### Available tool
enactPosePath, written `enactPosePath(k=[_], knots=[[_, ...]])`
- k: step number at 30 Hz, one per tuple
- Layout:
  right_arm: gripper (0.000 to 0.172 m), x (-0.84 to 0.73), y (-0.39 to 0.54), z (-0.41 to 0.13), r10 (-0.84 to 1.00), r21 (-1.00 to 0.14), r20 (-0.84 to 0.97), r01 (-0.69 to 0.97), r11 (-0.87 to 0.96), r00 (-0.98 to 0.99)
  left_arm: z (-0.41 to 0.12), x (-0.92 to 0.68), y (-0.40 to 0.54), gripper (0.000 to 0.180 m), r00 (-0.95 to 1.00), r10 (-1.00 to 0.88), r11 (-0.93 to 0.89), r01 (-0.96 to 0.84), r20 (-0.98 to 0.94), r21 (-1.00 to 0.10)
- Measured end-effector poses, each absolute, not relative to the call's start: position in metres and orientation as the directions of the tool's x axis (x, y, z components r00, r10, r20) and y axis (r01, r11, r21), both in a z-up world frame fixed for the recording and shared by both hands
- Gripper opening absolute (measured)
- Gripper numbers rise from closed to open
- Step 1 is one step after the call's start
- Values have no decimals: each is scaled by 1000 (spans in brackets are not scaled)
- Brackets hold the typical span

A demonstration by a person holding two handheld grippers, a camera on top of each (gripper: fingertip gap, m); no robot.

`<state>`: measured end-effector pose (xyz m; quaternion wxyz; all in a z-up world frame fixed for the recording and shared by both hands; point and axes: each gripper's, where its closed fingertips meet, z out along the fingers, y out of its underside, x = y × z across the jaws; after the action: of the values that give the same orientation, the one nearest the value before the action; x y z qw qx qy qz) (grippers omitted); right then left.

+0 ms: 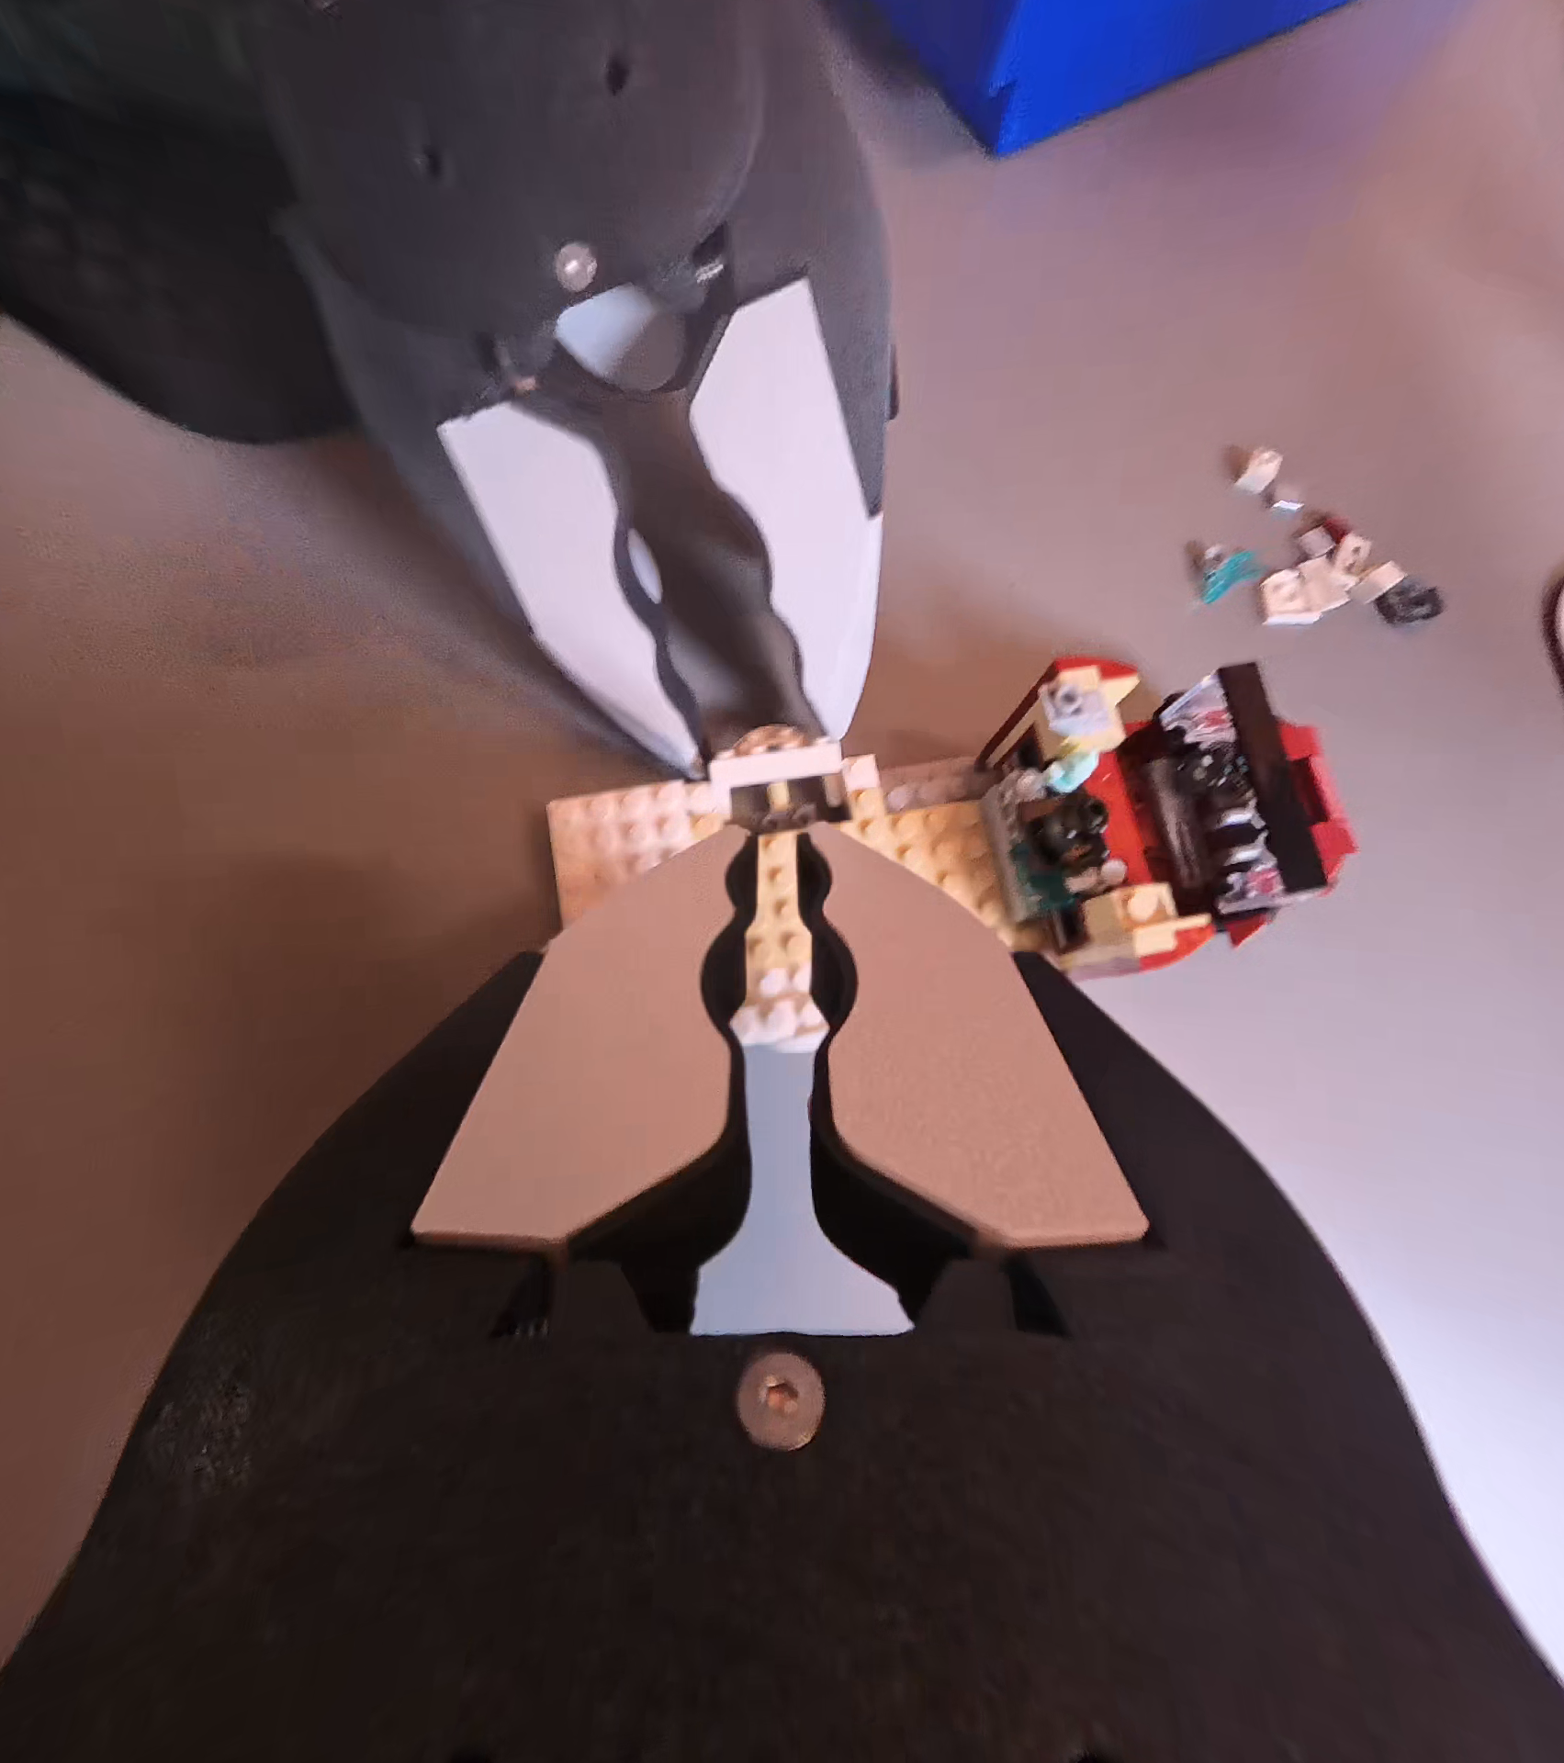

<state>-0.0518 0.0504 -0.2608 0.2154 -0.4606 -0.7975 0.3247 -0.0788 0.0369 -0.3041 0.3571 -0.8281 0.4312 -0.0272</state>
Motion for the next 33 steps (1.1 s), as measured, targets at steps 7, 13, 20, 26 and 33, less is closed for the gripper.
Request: enactPosePath(k=[7,13,20,26,33], knots=[[6,-81,44,-276,883,-661,108,630,406,-456,-295,-76,38,26,608,-760,-362,-690,-230,-626],[7,-77,42,-288,873,-593,89,679,433,-479,-295,-72,41,25,607,-767,-347,-664,-206,-662],[3,-75,51,-292,889,-522,77,741,422,-451,-294,-72,47,22,633,-746,-337,-626,-206,-703],[0,-72,54,-293,896,-494,22,774,396,-444,-301,-70,42,29,642,-755,-376,-588,-131,-716],[0,-69,63,-290,905,-507,27,774,379,-425,-307,-59,52,23,690,-716,-411,-540,-106,-735]])
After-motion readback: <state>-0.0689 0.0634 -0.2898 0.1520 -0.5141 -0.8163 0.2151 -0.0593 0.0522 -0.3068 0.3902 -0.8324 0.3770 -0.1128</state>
